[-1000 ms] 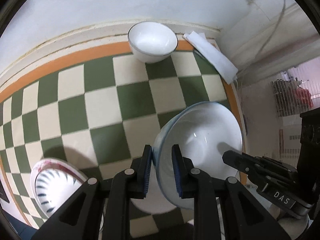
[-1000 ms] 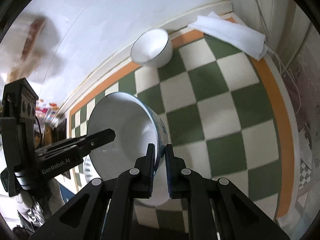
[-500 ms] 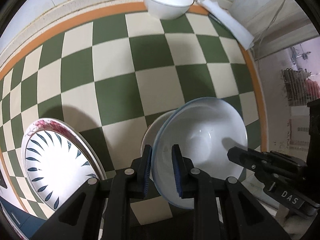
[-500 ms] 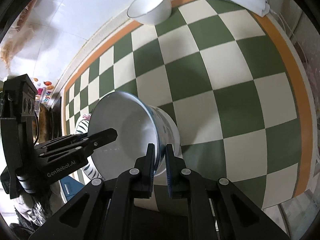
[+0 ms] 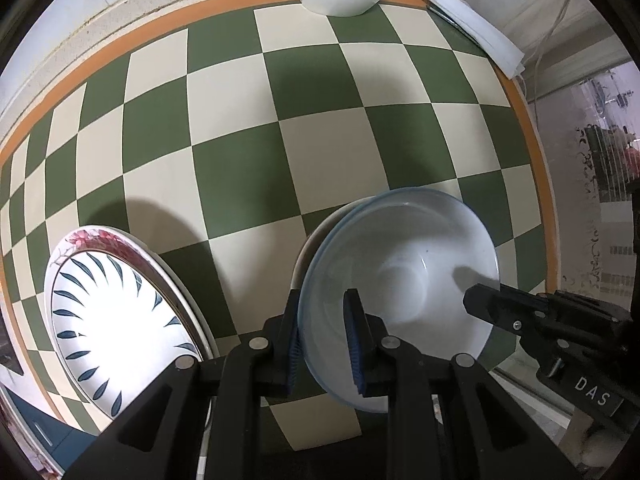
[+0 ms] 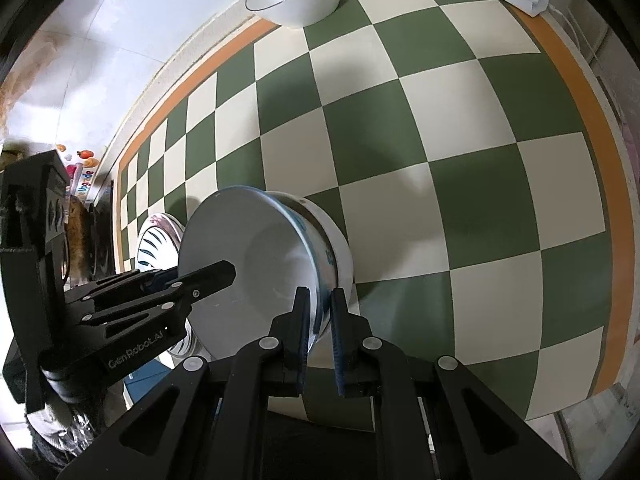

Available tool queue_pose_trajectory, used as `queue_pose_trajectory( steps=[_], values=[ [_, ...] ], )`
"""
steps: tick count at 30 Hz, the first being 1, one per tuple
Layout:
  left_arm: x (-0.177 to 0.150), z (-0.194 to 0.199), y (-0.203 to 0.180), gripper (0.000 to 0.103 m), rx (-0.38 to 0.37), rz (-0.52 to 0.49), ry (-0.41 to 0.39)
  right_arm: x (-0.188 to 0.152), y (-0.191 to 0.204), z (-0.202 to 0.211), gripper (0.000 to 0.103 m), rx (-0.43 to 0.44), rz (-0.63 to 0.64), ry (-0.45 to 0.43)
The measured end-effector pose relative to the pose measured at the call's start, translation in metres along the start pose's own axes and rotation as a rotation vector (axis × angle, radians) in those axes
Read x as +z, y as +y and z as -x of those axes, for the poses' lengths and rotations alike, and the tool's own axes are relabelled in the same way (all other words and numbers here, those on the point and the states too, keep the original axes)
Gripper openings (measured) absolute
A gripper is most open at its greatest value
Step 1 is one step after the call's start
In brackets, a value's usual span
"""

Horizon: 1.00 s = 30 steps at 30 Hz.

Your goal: Organize plates and bowls

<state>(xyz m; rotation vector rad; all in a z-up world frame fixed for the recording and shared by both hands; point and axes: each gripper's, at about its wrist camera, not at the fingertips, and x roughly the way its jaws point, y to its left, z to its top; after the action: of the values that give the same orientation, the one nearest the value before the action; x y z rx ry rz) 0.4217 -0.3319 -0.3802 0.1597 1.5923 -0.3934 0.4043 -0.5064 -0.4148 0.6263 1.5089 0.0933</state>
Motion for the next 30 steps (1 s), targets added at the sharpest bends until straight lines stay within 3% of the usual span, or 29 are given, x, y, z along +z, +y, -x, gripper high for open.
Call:
queue_pose_trajectory(
  steps=[20, 30],
  values=[
    [0.002, -0.002, -0.003, 0.018, 0.059, -0.019, -0.013, 0.003, -0.001, -0.010, 0.014, 0.000, -0.018, 0.036],
    [-0.001, 0.029, 0.001, 0.019, 0.010, 0.019, -0.042, 0.010, 0.000, 0.009, 0.014, 0.035, -0.030, 0.037]
  ],
)
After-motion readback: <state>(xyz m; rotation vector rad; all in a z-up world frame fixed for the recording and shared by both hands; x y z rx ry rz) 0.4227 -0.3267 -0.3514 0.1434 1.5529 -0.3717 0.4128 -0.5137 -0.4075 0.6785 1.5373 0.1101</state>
